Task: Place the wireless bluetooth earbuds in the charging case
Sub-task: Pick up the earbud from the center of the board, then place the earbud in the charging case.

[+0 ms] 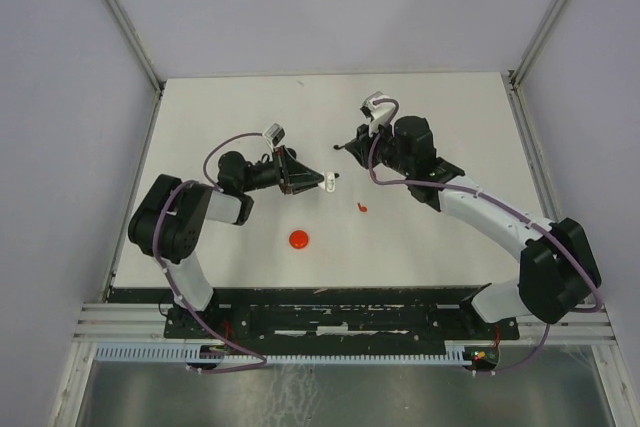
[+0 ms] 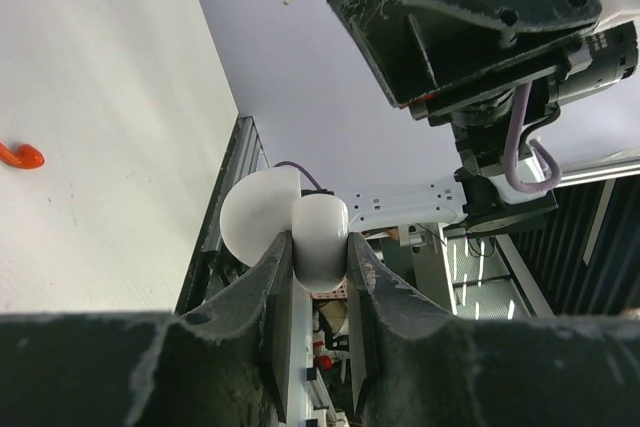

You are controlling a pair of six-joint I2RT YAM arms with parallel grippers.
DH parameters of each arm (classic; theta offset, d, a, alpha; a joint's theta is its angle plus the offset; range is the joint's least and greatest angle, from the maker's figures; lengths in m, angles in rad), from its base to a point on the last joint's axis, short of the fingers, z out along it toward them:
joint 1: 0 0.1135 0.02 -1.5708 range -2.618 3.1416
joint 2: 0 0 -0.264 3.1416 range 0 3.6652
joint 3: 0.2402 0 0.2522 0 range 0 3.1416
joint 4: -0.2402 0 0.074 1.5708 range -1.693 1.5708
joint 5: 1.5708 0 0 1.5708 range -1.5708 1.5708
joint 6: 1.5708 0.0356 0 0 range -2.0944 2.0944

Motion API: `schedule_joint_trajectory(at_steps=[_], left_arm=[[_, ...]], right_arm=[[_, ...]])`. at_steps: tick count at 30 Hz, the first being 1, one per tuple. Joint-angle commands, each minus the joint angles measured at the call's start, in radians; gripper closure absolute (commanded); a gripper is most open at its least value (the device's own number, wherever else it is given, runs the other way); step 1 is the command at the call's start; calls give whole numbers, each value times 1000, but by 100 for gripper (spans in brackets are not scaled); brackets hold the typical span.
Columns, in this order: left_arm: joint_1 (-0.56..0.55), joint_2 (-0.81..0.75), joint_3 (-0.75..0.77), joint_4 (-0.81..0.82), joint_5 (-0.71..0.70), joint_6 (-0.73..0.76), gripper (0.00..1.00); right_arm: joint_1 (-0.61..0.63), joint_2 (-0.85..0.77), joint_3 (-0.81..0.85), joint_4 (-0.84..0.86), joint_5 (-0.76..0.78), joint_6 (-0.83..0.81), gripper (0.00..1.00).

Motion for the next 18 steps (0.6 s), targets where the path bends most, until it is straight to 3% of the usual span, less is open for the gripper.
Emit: schedule_joint_trajectory(at_steps=[1, 8, 18], left_arm=[[-30, 32, 56, 140, -13, -78, 97], [-48, 82, 75, 251, -10, -160, 97], [-49, 93, 76, 154, -35, -161, 97]], right_arm=[[3, -38, -27, 138, -90, 25, 99], [3, -72, -137, 323, -134, 46, 99], [9, -101, -242, 497, -222, -25, 98]])
